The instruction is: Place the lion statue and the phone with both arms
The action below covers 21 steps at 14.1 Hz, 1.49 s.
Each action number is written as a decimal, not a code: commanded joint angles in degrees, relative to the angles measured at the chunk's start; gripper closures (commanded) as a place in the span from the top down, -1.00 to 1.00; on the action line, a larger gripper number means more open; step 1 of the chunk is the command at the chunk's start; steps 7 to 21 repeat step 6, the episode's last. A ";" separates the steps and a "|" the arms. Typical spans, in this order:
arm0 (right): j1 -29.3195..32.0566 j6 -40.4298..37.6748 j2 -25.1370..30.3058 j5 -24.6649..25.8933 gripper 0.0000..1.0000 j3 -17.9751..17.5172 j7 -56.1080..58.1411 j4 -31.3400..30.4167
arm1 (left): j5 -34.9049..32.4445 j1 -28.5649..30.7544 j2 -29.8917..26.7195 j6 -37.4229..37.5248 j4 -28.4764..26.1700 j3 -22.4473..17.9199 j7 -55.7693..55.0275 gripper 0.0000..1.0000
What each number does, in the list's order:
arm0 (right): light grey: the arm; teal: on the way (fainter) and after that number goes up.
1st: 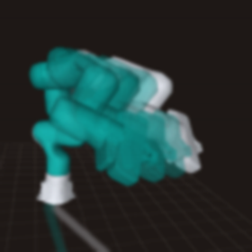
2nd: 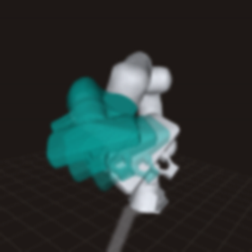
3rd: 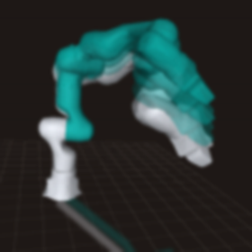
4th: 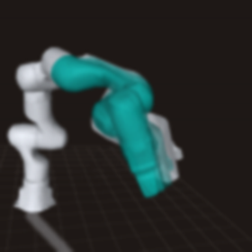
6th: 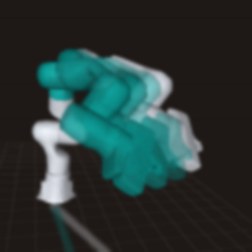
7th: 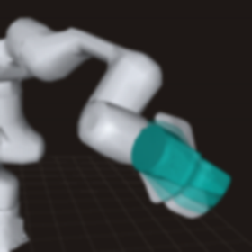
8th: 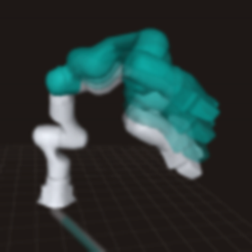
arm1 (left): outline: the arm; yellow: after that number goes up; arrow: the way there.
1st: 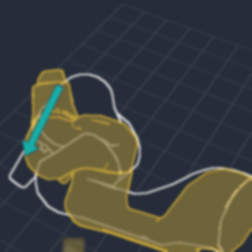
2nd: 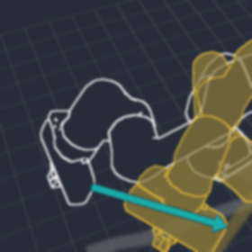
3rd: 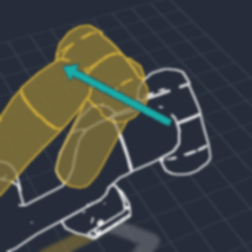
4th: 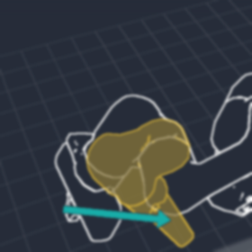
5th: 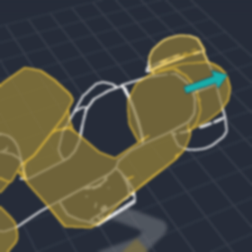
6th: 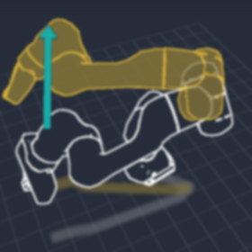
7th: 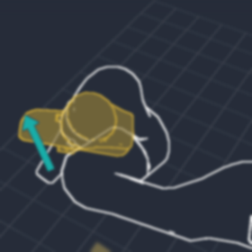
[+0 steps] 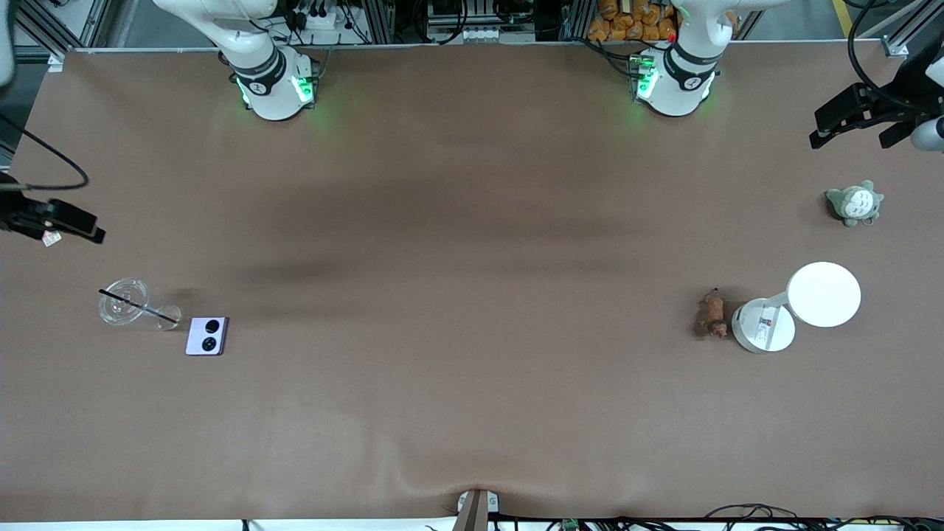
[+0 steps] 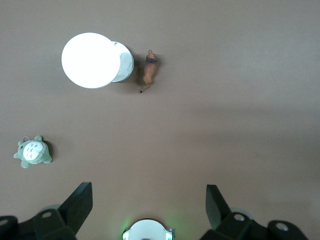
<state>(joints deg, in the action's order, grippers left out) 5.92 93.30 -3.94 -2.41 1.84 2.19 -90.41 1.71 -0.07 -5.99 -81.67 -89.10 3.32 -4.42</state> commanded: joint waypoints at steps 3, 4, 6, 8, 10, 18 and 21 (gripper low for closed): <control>-0.20 -1.98 3.24 -0.93 1.00 -1.14 -1.30 -1.70 | -0.04 0.15 0.10 0.02 0.06 0.02 0.65 1.00; -0.55 -2.16 3.24 -0.93 1.00 -1.14 -2.09 -1.78 | -0.04 0.15 0.10 0.02 0.06 0.02 0.64 1.00; -2.92 -2.51 3.24 0.38 1.00 -1.22 -3.07 -1.52 | -0.04 0.07 0.10 0.02 0.41 0.02 0.56 1.00; -2.92 -2.51 3.24 0.38 1.00 -1.22 -3.07 -1.52 | -0.04 0.07 0.10 0.02 0.41 0.02 0.56 1.00; -2.92 -2.51 3.24 0.38 1.00 -1.22 -3.07 -1.52 | -0.04 0.07 0.10 0.02 0.41 0.02 0.56 1.00; -2.92 -2.51 3.24 0.38 1.00 -1.22 -3.07 -1.52 | -0.04 0.07 0.10 0.02 0.41 0.02 0.56 1.00; -2.92 -2.51 3.24 0.38 1.00 -1.22 -3.07 -1.52 | -0.04 0.07 0.10 0.02 0.41 0.02 0.56 1.00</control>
